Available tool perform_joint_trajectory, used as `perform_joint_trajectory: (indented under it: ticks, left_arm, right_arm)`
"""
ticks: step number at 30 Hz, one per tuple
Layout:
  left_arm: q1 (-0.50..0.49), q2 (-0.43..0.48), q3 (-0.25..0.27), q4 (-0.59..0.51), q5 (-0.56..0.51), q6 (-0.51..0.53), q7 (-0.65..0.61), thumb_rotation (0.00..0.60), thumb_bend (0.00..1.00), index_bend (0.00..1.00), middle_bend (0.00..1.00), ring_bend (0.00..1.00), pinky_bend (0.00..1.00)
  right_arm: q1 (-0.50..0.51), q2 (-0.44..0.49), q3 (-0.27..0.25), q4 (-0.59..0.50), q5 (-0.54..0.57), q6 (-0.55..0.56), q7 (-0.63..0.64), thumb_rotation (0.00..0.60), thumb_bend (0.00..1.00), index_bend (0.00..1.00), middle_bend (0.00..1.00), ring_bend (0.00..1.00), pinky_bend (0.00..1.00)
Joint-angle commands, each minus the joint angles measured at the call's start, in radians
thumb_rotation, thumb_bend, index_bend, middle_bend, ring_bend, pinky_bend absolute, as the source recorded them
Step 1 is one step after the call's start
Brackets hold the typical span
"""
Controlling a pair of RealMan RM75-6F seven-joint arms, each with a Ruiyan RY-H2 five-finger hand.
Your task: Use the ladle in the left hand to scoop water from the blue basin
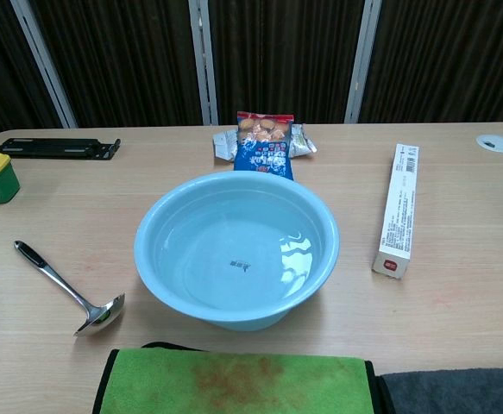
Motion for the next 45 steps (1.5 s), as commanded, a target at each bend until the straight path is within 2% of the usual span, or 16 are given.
perform_joint_trajectory:
  ticks: [1,7,13,18,20,22,25,32,45]
  left_arm:
    - [0.0,-0.001,-0.001,0.001,0.0,-0.001,-0.001,0.6,0.35,0.03,0.0,0.0,0.0]
    - [-0.006,-0.003,-0.001,0.004,-0.006,-0.016,-0.004,0.6,0.35,0.03,0.0,0.0,0.0]
    - [-0.022,-0.003,-0.002,0.007,-0.001,-0.033,-0.028,0.6,0.35,0.09,0.0,0.0,0.0]
    - [-0.049,-0.021,-0.026,0.034,-0.028,-0.073,-0.042,0.6,0.35,0.24,0.0,0.0,0.0]
    - [-0.065,-0.033,-0.046,0.058,-0.062,-0.104,-0.047,0.6,0.35,0.36,0.0,0.0,0.0]
    - [-0.08,-0.049,-0.071,0.088,-0.099,-0.127,-0.048,0.6,0.35,0.44,0.0,0.0,0.0]
    - [-0.093,-0.065,-0.102,0.11,-0.166,-0.165,-0.014,0.6,0.35,0.48,0.0,0.0,0.0]
    - [-0.132,-0.107,-0.12,0.17,-0.176,-0.2,-0.04,0.6,0.35,0.51,0.0,0.0,0.0]
    - [-0.2,-0.226,-0.149,0.346,-0.197,-0.257,0.001,0.6,0.35,0.48,0.0,0.0,0.0]
  right_arm:
    - [0.0,-0.001,0.0,0.001,0.001,0.0,0.0,0.6,0.0,0.0,0.0,0.0,0.0]
    - [-0.001,-0.001,0.0,0.0,0.004,-0.001,-0.008,0.6,0.0,0.0,0.0,0.0,0.0]
    - [0.003,-0.01,0.006,0.002,0.007,-0.002,-0.014,0.6,0.0,0.0,0.0,0.0,0.0]
    - [0.012,-0.011,0.015,-0.009,0.03,-0.022,-0.015,0.6,0.0,0.0,0.0,0.0,0.0]
    - [0.017,-0.014,0.013,-0.01,0.026,-0.029,-0.019,0.6,0.0,0.0,0.0,0.0,0.0]
    - [0.021,-0.018,0.013,-0.006,0.024,-0.033,-0.027,0.6,0.0,0.0,0.0,0.0,0.0]
    - [0.03,-0.018,0.017,-0.007,0.042,-0.057,-0.034,0.6,0.0,0.0,0.0,0.0,0.0]
    - [0.042,-0.02,0.032,-0.012,0.087,-0.085,-0.049,0.6,0.0,0.0,0.0,0.0,0.0]
    - [0.05,-0.028,0.052,-0.013,0.141,-0.1,-0.074,0.6,0.0,0.0,0.0,0.0,0.0]
